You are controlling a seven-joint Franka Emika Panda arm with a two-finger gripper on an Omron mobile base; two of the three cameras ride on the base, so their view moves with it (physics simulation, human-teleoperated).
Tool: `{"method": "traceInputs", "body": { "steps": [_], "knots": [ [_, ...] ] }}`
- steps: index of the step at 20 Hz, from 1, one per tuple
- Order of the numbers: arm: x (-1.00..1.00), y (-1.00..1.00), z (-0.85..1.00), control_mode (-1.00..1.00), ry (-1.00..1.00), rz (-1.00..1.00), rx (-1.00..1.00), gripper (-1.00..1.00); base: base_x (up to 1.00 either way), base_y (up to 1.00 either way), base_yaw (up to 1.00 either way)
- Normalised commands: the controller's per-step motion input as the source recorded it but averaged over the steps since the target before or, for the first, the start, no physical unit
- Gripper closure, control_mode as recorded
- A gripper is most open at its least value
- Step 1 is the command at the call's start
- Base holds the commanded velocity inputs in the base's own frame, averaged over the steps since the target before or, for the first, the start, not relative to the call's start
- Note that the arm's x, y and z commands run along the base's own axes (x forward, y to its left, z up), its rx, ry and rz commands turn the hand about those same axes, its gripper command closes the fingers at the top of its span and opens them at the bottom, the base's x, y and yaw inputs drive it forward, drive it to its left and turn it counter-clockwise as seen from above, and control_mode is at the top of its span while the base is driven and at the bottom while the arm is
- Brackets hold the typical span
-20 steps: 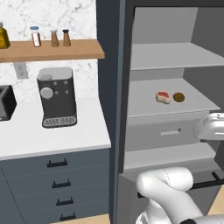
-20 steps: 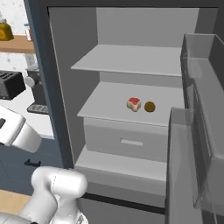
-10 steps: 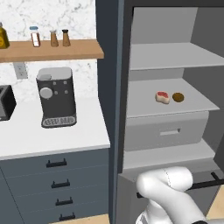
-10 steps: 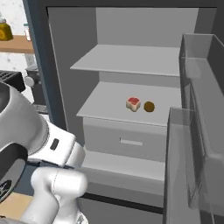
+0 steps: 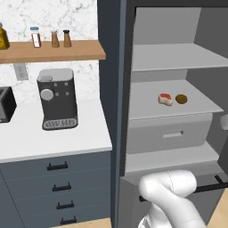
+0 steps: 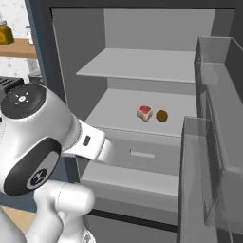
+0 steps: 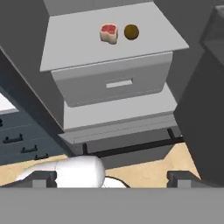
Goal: Place one avocado and one steak in each tupperware on the nearby counter, to pack two identical lunches.
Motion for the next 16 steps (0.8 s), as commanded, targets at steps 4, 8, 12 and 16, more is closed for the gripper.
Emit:
{"method": "traceInputs", "body": {
  "steps": [4,8,12,16],
  "knots": [
    [1.0,-0.1,-0.4,-1.0,0.07,-0.05,-0.01,-1.0,0.0,0.0,0.0],
    [1.0,-0.53,-0.31,-1.0,0.09,0.04,0.04,-1.0,0.0,0.0,0.0],
    [1.0,-0.37,-0.04,-1.0,0.02,0.08,-0.01,-1.0,0.0,0.0,0.0],
    [0.89,-0.07,-0.11,-1.0,0.0,0.1,-0.02,-1.0,0.0,0.0,0.0]
  ]
}}
